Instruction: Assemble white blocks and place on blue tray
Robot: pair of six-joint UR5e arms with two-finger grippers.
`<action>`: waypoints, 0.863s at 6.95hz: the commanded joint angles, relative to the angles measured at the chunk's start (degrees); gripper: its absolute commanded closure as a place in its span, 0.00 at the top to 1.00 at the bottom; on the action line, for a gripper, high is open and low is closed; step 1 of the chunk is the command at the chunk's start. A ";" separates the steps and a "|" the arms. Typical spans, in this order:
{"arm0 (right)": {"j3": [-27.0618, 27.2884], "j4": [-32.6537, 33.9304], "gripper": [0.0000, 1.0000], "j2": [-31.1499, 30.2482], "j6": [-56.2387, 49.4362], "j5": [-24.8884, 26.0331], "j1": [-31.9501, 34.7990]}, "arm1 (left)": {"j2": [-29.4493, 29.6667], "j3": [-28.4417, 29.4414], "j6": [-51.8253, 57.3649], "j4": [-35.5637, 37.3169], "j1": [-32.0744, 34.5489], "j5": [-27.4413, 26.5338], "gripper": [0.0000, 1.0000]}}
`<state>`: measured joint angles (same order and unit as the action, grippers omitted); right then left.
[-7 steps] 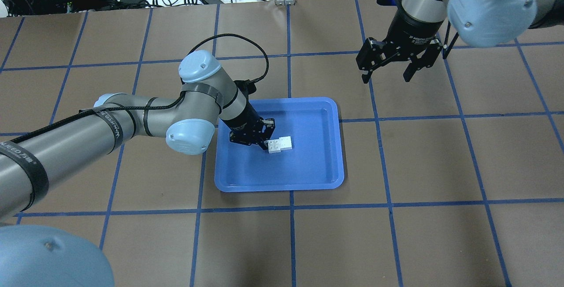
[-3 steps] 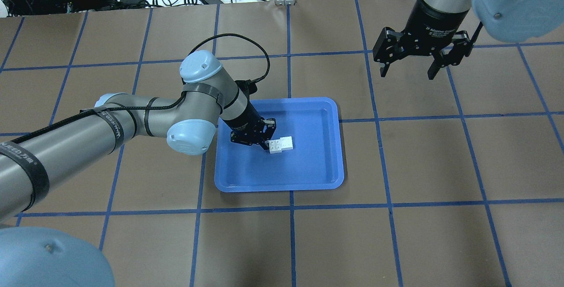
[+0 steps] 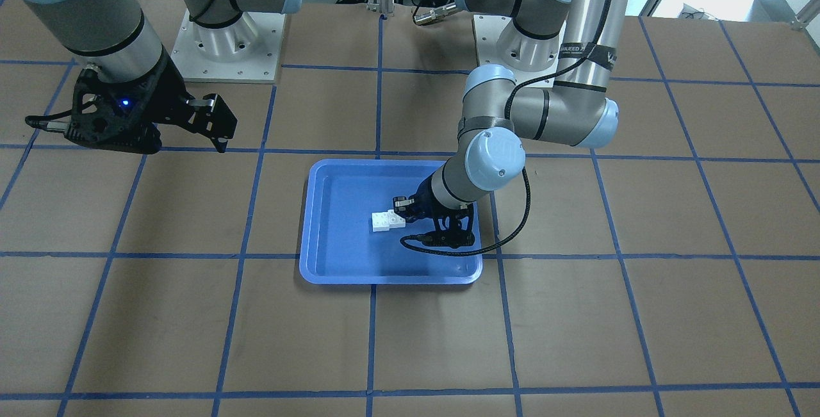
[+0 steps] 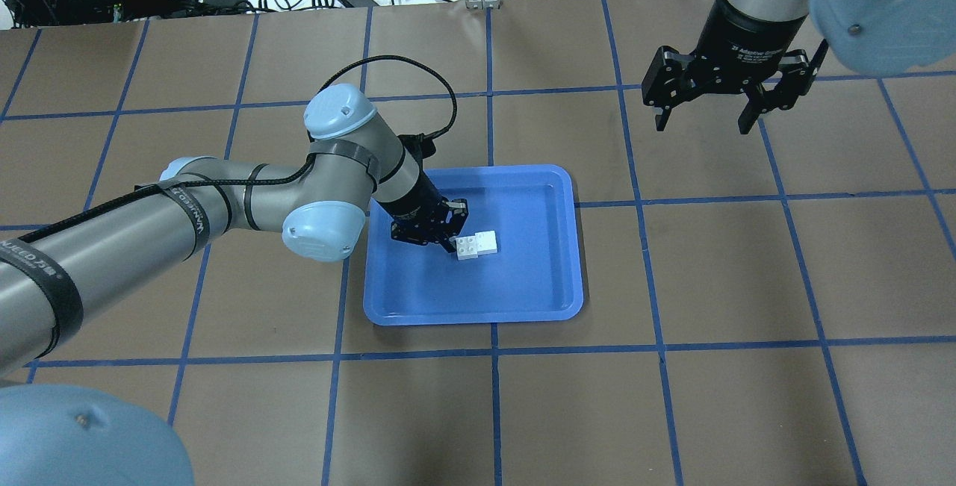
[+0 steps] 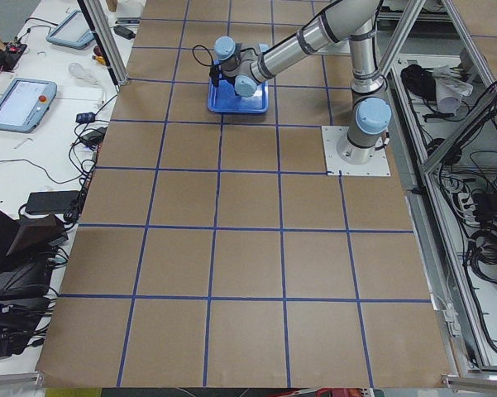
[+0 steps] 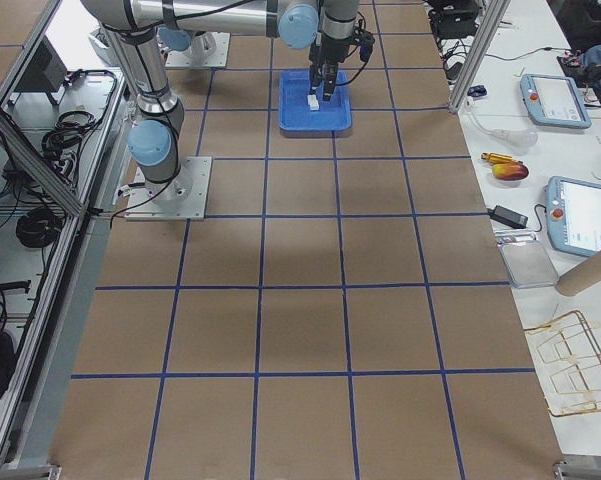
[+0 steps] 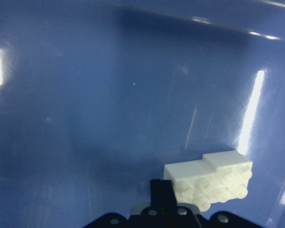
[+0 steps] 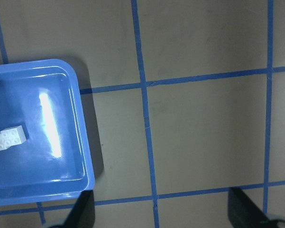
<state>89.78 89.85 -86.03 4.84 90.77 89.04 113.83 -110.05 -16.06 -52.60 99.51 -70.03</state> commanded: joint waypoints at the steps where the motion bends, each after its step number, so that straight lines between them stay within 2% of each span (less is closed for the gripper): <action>1: 0.05 -0.12 1.00 -0.28 0.25 0.90 0.00 | 0.08 0.01 -2.39 0.39 -0.01 0.07 0.00; 4: 0.05 -0.64 1.00 -1.77 1.93 -0.06 0.09 | 0.08 0.01 -3.72 0.40 -0.01 0.16 0.00; 6: -0.57 -5.01 1.00 -2.21 1.05 -0.33 -0.01 | -0.01 0.09 -4.42 0.57 -0.01 0.16 0.00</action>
<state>89.44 87.66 -87.93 6.52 90.68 88.95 113.85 -109.98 -20.26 -52.09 99.54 -69.88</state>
